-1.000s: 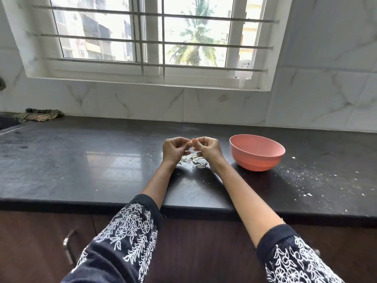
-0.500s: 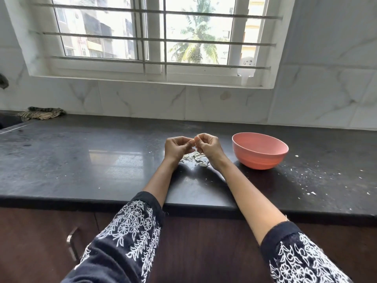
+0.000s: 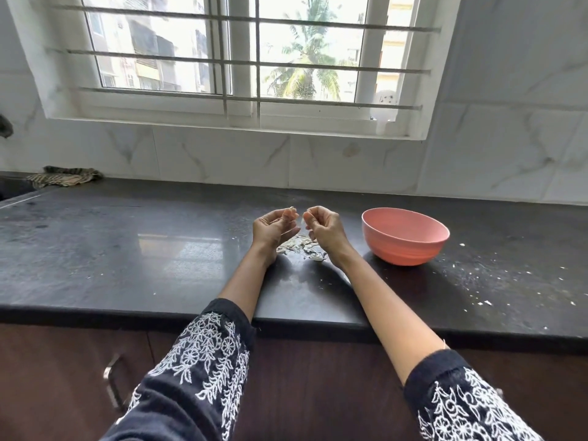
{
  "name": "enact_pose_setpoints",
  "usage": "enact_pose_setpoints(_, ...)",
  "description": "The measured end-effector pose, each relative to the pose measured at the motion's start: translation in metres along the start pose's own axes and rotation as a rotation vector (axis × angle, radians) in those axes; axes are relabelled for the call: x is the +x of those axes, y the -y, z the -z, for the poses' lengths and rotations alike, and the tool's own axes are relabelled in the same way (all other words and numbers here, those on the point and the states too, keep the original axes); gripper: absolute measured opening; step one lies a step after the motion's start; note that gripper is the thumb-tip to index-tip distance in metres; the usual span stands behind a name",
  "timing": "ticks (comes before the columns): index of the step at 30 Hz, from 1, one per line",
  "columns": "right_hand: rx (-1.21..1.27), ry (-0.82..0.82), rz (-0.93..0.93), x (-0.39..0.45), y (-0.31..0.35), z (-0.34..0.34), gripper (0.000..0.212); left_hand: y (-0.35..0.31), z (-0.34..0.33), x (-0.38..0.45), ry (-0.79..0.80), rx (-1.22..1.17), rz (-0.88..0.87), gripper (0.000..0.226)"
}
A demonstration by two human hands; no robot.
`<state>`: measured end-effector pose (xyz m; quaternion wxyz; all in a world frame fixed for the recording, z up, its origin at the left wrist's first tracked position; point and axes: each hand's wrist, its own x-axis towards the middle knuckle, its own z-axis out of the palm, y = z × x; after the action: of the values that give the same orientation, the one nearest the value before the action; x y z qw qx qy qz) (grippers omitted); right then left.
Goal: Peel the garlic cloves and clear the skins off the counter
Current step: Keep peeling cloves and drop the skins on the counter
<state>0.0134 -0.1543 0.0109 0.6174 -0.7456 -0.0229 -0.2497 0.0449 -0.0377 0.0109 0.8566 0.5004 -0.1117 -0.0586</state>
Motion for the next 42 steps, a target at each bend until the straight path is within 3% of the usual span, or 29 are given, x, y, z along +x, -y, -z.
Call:
enact_pose_setpoints(9, 0.020, -0.152, -0.004, 0.0020, 0.0002, 0.0037, 0.012, 0.0027, 0.0002, 0.0005, 0.001, 0.069, -0.005, 0.006)
enact_pose_setpoints(16, -0.553, -0.159, 0.088, 0.0013, -0.0023, 0.0061, 0.022, 0.0044, -0.0008, 0.0013, 0.005, 0.157, -0.034, 0.008)
enact_pose_setpoints(18, -0.536, -0.177, 0.117, -0.0002, -0.0004, 0.0064, 0.033, 0.0044, -0.0017, 0.0003, 0.009, 0.171, -0.039, 0.018)
enact_pose_setpoints(20, -0.477, -0.171, 0.143, 0.0009, 0.0011, 0.0045, 0.026, 0.0041, -0.0012, -0.0001, 0.013, 0.178, -0.040, 0.023)
enact_pose_setpoints(25, -0.496, -0.086, 0.232, -0.0003, 0.0014, 0.0023, 0.012, 0.0031, -0.0010, -0.0042, 0.071, 0.221, -0.069, 0.002)
enact_pose_setpoints(42, -0.440, -0.143, 0.208, 0.0002, 0.0016, 0.0030, 0.011, 0.0056, 0.0006, -0.0031, 0.095, 0.325, -0.145, 0.008)
